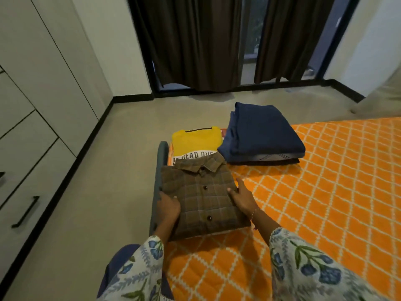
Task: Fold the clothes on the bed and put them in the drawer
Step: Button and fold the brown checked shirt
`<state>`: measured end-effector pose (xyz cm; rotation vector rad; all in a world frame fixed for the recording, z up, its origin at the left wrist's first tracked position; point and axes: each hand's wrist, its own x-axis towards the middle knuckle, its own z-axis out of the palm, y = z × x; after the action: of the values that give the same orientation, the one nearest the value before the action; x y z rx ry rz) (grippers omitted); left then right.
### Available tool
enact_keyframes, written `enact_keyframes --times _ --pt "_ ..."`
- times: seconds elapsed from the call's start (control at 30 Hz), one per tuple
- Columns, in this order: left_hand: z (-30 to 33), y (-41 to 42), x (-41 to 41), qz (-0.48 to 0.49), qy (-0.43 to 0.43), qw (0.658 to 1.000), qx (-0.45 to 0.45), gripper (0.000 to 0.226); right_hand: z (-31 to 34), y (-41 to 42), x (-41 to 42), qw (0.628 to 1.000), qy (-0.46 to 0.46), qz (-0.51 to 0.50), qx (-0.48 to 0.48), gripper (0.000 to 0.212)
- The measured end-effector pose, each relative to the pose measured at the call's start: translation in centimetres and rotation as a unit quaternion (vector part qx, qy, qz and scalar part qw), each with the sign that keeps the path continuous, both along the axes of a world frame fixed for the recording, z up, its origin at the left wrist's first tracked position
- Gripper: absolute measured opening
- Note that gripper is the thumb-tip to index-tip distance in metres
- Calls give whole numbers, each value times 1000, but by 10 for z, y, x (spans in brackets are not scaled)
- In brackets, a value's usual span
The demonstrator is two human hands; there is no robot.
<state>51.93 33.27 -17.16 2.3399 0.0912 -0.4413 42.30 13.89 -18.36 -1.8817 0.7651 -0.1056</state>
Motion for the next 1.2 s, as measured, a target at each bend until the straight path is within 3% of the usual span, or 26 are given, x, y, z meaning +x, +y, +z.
enact_keyframes --times 0.07,0.17,0.37,0.53,0.67,0.8,0.9,0.93,1.0,1.1,1.2 --pt "13 -3 -6 -23 -138 985 101 60 2 -5 -6 997 -4 -29 -68 53" --pt "25 -18 -15 -120 -267 948 126 57 7 -14 -28 983 5 -39 -181 53" --pt "35 -92 -67 -258 -363 894 49 52 34 -34 -107 885 68 -50 -458 55" --pt "44 -189 -160 -351 -364 862 -33 57 45 -70 -214 821 168 -114 -534 61" --pt "56 -256 -245 -443 -360 818 -71 56 62 -106 -307 793 238 -196 -525 63" --pt "61 -311 -332 -563 -371 736 -54 56 79 -136 -402 765 304 -276 -496 63" --pt "59 -340 -412 -693 -407 595 12 60 83 -150 -470 741 349 -331 -468 62" --pt "58 -344 -435 -719 -403 566 20 61 86 -152 -486 739 360 -338 -459 62" --pt "59 -350 -483 -762 -372 531 -1 62 87 -155 -529 725 391 -363 -435 62" --pt "45 -359 -541 -827 -301 474 -21 72 73 -153 -591 735 446 -373 -348 65" --pt "29 -358 -585 -887 -222 405 -6 85 56 -146 -628 749 438 -412 -277 74"
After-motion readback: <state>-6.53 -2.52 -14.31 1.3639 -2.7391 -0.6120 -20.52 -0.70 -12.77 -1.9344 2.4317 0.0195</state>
